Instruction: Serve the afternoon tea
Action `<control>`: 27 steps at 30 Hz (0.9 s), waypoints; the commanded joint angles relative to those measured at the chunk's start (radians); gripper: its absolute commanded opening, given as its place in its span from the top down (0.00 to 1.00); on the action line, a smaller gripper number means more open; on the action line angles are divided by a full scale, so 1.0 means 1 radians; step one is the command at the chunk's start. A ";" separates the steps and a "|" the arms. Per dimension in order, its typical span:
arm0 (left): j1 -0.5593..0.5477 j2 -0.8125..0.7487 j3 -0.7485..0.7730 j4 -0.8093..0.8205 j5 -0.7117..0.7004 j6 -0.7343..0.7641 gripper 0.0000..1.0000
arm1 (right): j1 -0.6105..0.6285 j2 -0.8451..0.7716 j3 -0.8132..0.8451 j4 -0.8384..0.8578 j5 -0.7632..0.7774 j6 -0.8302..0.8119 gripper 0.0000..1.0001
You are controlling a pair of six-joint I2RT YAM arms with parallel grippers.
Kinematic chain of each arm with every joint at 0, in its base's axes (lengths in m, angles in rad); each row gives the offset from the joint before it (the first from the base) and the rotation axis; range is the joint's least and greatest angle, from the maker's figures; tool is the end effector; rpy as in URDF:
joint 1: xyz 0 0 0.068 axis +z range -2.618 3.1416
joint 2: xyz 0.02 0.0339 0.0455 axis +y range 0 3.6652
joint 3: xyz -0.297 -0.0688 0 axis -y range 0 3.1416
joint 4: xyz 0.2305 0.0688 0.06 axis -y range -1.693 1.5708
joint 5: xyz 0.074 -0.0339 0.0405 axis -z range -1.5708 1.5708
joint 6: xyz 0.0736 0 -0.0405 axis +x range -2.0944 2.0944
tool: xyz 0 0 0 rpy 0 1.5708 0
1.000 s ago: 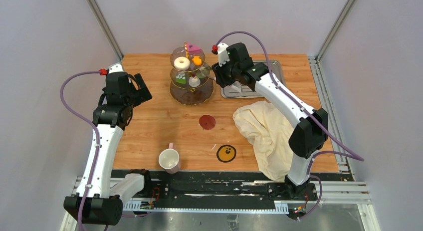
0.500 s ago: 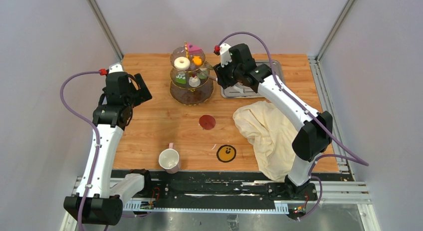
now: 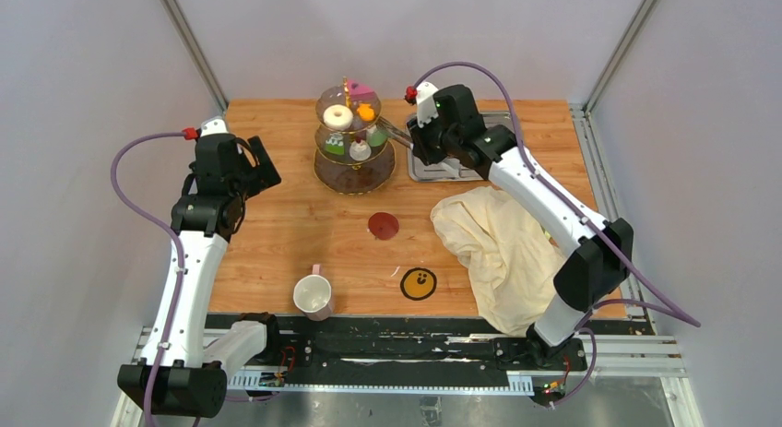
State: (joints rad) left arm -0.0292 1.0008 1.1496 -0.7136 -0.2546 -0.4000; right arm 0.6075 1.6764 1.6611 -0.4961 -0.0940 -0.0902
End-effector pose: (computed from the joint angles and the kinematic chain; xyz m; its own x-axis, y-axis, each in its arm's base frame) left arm 0.2019 0.0126 0.3793 -0.4210 -0.3647 -0.8305 -0.3782 0.9028 -0.2048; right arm 0.3336 0.2404 0.3932 -0.3430 -0.3476 -0.8727 -0.6691 0.7424 -0.0328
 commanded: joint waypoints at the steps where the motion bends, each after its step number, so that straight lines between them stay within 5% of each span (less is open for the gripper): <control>1: 0.005 -0.022 -0.009 0.008 -0.002 0.004 0.02 | 0.008 -0.067 -0.036 0.048 0.039 0.013 0.79; 3: 0.005 -0.024 -0.009 0.007 -0.002 0.003 0.02 | -0.002 -0.094 -0.064 0.052 0.052 0.022 0.86; 12: 0.004 -0.028 -0.020 0.013 -0.003 0.006 0.02 | -0.157 -0.288 -0.288 0.084 0.058 0.088 0.86; 19: 0.005 -0.026 -0.034 0.023 0.016 0.002 0.02 | -0.382 -0.331 -0.448 0.073 -0.030 0.183 0.76; 27: 0.005 -0.019 -0.039 0.031 0.032 -0.002 0.02 | -0.420 -0.235 -0.435 0.075 -0.048 0.196 0.66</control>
State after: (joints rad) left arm -0.0292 0.9890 1.1168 -0.7109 -0.2348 -0.4004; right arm 0.1944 1.4052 1.1873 -0.4484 -0.1013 0.0822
